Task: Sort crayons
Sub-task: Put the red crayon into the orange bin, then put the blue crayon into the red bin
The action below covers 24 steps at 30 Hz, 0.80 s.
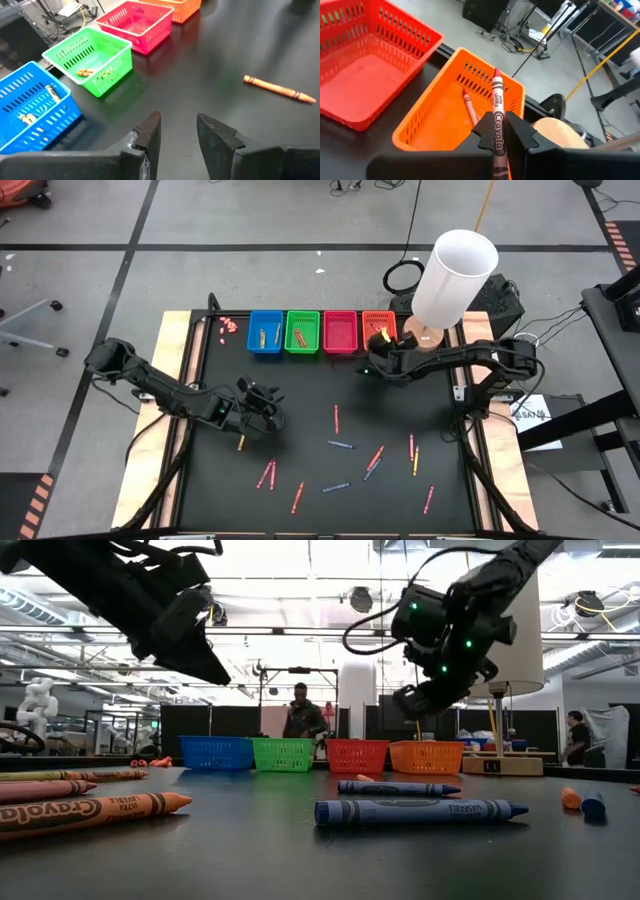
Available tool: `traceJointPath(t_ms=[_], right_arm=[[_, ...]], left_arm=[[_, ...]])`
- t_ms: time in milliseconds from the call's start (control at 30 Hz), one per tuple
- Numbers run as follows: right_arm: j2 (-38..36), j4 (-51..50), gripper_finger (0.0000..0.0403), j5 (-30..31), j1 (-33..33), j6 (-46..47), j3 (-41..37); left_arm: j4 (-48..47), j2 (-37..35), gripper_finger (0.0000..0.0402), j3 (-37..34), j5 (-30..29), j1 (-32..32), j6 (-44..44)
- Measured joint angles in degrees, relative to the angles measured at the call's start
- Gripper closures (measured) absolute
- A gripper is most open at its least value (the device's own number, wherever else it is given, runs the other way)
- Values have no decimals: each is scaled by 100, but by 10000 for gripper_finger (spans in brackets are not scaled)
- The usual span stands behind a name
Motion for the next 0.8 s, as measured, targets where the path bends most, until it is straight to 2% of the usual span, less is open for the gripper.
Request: traceJointPath(t_ms=[233,433,633,800], right_arm=[[4,1461,399,-634,-338,-589,-529],[4,1726,392,-848,-527,-589,-652],[4,1742,337,-852,-590,-370,-651],[4,1744,275,-859,-553,-688,-651]], left_arm=[[176,0,276,0,-15,242,1],[298,0,276,0,-19,382,-2],[378,0,276,0,289,400,4],[540,0,276,0,755,396,195]])
